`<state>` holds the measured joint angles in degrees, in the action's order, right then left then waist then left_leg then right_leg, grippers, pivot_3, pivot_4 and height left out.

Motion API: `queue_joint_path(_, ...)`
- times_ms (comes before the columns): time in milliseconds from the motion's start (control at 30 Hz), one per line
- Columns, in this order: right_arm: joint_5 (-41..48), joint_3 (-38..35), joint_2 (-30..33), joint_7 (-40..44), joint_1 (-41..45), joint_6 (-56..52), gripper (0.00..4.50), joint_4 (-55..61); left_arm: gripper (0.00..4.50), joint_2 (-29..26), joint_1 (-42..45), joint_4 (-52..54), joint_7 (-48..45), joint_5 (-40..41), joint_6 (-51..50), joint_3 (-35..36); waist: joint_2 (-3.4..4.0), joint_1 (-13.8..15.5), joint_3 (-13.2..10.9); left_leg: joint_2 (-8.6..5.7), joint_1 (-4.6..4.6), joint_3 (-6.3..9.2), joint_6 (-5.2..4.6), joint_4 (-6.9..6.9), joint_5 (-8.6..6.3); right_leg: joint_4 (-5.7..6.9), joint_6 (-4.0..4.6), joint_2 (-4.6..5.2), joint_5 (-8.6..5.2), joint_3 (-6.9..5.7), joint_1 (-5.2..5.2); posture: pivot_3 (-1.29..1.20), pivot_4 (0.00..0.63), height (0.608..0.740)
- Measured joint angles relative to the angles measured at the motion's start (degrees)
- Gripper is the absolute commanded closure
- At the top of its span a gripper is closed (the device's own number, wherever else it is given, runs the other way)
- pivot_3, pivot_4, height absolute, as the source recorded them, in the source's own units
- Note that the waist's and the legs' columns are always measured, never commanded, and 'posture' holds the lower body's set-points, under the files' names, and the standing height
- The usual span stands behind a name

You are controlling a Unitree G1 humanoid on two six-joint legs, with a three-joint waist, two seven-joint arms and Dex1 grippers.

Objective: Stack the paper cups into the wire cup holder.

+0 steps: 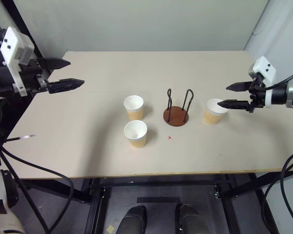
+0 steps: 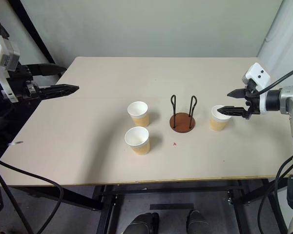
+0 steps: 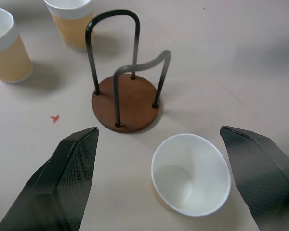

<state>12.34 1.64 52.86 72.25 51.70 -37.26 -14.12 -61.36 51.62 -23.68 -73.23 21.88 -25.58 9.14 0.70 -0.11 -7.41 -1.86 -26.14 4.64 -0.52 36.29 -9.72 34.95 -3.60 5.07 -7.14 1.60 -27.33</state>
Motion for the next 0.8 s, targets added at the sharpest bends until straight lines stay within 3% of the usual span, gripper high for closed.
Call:
queue_joint_path(333, 3.9, -1.8, 1.3, -1.9, -4.8, -5.4, 0.3, 6.7, 0.25, 5.1, 3.3, -2.6, -1.0, -1.2, 2.2, -3.7, -0.01, 0.2, 0.0, -0.02, -0.22, 0.01, -0.05, 0.3, 0.01, 0.03, -0.01, -0.01, 0.0, -0.02, -0.04, 0.0, 0.15, 0.74)
queue_joint_path(500, 7.7, -2.0, 2.5, -1.0, -5.5, -10.6, 0.3, 12.5, 0.25, 5.3, 10.2, -2.9, -9.1, -0.8, -0.8, -7.4, -0.04, 0.2, 0.0, -0.06, -0.25, 0.0, -0.12, 0.33, -0.05, -0.04, -0.07, 0.0, -0.03, 0.0, 0.01, 0.0, 0.15, 0.74)
queue_joint_path(667, 6.8, 1.9, 1.1, -1.4, -3.9, -9.9, 0.3, 11.4, 0.25, 5.7, 9.7, -0.7, -13.3, -0.8, -1.5, -9.7, -0.04, -0.1, 0.0, -0.02, -0.24, 0.01, -0.16, 0.39, -0.04, 0.04, -0.12, -0.01, -0.03, 0.0, -0.04, 0.0, 0.15, 0.74)
queue_joint_path(800, 3.3, 6.9, -3.5, -2.1, 1.2, -5.9, 0.3, 4.8, 0.25, 4.5, 8.3, 2.1, -13.9, -0.7, -2.1, -9.5, -0.04, -0.7, 0.0, 0.02, -0.19, 0.01, -0.23, 0.39, -0.01, 0.06, -0.14, -0.04, 0.0, -0.01, -0.04, 0.0, 0.15, 0.74)
